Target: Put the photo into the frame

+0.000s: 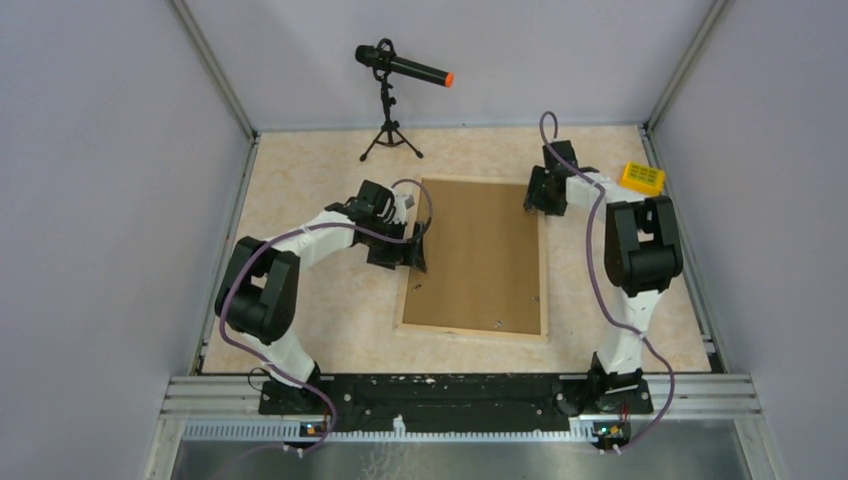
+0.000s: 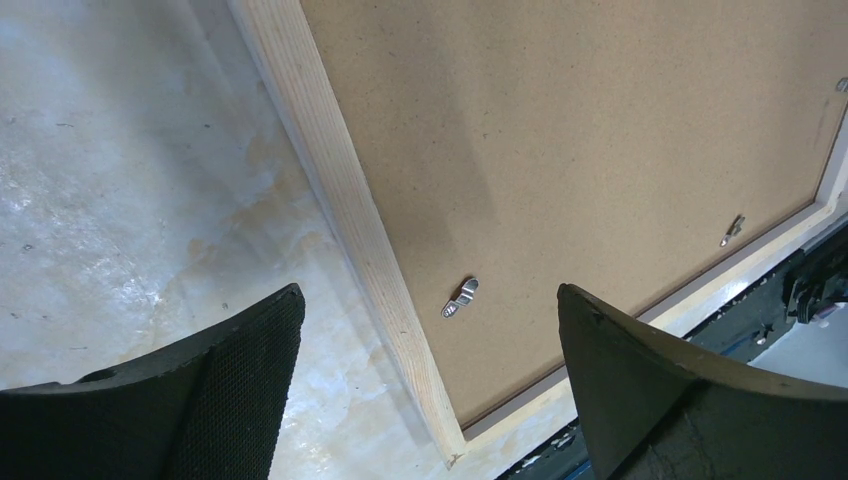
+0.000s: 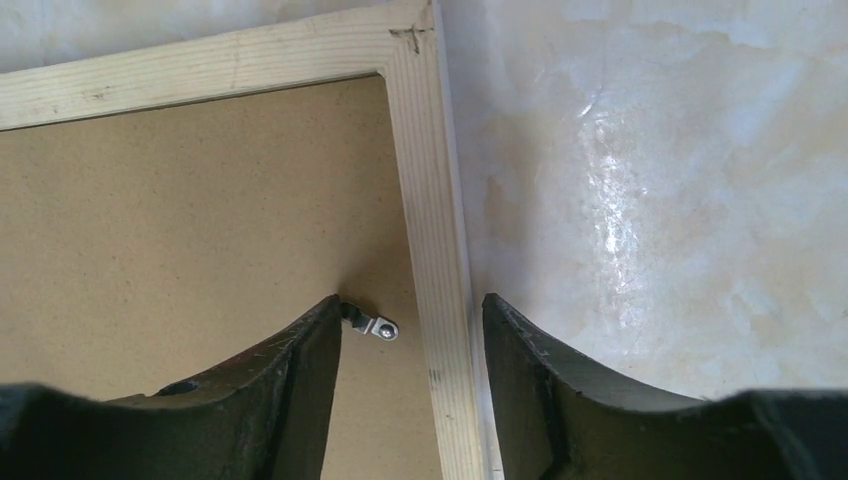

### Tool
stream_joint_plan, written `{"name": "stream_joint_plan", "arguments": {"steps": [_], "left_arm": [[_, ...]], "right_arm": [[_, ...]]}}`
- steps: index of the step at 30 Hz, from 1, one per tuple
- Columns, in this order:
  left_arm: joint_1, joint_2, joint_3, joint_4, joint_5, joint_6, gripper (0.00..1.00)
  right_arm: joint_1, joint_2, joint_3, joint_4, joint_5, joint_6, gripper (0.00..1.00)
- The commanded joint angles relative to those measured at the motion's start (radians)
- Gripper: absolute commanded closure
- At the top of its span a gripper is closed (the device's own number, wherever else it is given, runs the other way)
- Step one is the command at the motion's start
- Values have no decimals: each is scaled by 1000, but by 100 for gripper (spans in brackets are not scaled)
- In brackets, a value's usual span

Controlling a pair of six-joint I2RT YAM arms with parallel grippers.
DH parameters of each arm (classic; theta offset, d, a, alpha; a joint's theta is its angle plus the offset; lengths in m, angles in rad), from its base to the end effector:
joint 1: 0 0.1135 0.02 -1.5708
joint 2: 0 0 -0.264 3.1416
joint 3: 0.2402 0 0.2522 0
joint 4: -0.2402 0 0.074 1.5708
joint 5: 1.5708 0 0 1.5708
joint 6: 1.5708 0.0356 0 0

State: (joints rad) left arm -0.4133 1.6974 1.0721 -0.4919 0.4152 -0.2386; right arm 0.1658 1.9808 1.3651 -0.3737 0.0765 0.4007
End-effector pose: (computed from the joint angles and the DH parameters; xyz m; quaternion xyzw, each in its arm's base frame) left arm 0.2999 -0.1472 0.1848 0.1294 0.9458 -0.2607 0.1441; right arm 0.4147 0.0666 0.1716 0.1231 0.9495 0.0449 0.2852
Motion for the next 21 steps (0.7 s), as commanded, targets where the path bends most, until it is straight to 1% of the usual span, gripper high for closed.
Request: {"name": "stream_joint_plan", "arguments": {"steps": [1, 2, 3, 5, 6, 8, 9, 11, 14, 17, 20, 21], "left_arm": [[14, -42, -16, 43, 52, 3, 1], [14, -42, -17, 45, 53, 1, 1], [16, -41, -18, 43, 54, 1, 1], [18, -48, -20, 43, 52, 1, 1], [18, -54, -22, 45, 49, 0, 1], [18, -66, -27, 49, 39, -2, 1], [19, -70, -29, 48, 34, -2, 1], [19, -76, -30, 46, 31, -4, 1], [19, -96, -41, 48, 13, -12, 1], [19, -144, -62, 32, -46, -55, 1], [16, -208, -101, -16, -84, -157, 1], [15, -234, -124, -33, -79, -193, 1]], "right_arm": [[11, 61, 30, -21, 112, -24, 48], [15, 67, 33, -35, 133, -1, 49], [15, 73, 33, -48, 146, 23, 54], [15, 78, 32, -78, 167, 82, 72], [15, 75, 20, -78, 170, 115, 80], [9, 54, -25, -53, 179, 202, 98], [4, 38, -54, -34, 184, 246, 100], [-4, 9, -92, 13, 164, 302, 100], [-3, -19, -98, 53, 110, 292, 99], [-2, -43, -77, 53, 72, 236, 79], [-3, -72, -86, 46, 19, 156, 55], [-3, -86, -105, 59, -7, 131, 49]]}}
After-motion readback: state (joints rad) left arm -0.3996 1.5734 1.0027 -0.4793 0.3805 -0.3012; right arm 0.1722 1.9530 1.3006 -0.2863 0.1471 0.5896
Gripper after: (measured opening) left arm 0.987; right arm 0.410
